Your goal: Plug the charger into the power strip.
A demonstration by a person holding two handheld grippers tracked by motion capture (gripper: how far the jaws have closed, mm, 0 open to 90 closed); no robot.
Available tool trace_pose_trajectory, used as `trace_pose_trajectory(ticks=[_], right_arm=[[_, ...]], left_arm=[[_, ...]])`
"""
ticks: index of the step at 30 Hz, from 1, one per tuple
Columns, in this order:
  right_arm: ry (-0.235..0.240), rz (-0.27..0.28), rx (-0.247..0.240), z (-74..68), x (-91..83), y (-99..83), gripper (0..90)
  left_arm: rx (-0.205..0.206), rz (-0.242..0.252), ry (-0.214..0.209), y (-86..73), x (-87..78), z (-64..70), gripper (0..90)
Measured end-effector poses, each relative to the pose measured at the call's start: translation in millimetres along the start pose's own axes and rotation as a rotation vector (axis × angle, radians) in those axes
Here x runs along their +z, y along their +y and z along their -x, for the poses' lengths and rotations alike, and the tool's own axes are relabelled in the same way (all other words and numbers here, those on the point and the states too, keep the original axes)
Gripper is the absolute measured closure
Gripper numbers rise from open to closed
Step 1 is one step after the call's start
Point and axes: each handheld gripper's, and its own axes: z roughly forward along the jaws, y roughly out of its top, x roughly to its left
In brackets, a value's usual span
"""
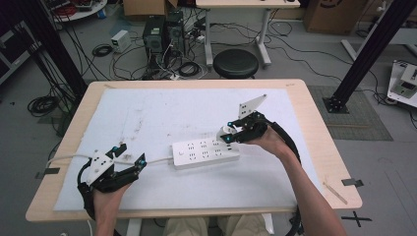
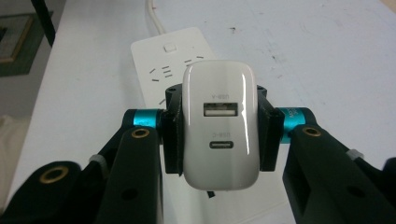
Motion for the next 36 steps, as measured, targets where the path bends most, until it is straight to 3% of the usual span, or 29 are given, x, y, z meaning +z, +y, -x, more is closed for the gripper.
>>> trace_pose_trajectory(ticks=[3,6,7,12,20,28,36], right_arm=[[0.036,-0.022,-0.021,6.5,6.5,2.4,63.4],[0.065,-0.087,-0.077,12.0,15.1,9.9,63.4],[0.077,-0.095,-0.073,13.4,15.9,11.6,63.4],[0.098,-0.110,-0.106,20.4,19.2,18.7,63.4],[0.135,-0.215,-0.199,26.2,28.2,31.8,63.4],[0.163,-0.284,-0.242,27.3,35.7,38.3,63.3],[0.167,-0.314,-0.250,25.2,42.7,38.0,63.3]], left_arm=[[0.002,-0.006,-0.001,-0.8,-1.4,-0.5,26.5],[0.002,-0.016,0.001,-2.1,-3.3,-1.1,26.7],[0.003,-0.016,0.001,-2.7,-3.9,-1.6,26.9],[-0.004,-0.020,0.010,-5.8,-7.0,-2.1,27.0],[-0.006,-0.031,0.009,-8.4,-8.1,-2.0,27.1],[0.002,-0.035,0.007,-6.4,-8.1,-1.5,27.1],[0.004,-0.040,0.007,-8.3,-9.0,-1.2,27.2]])
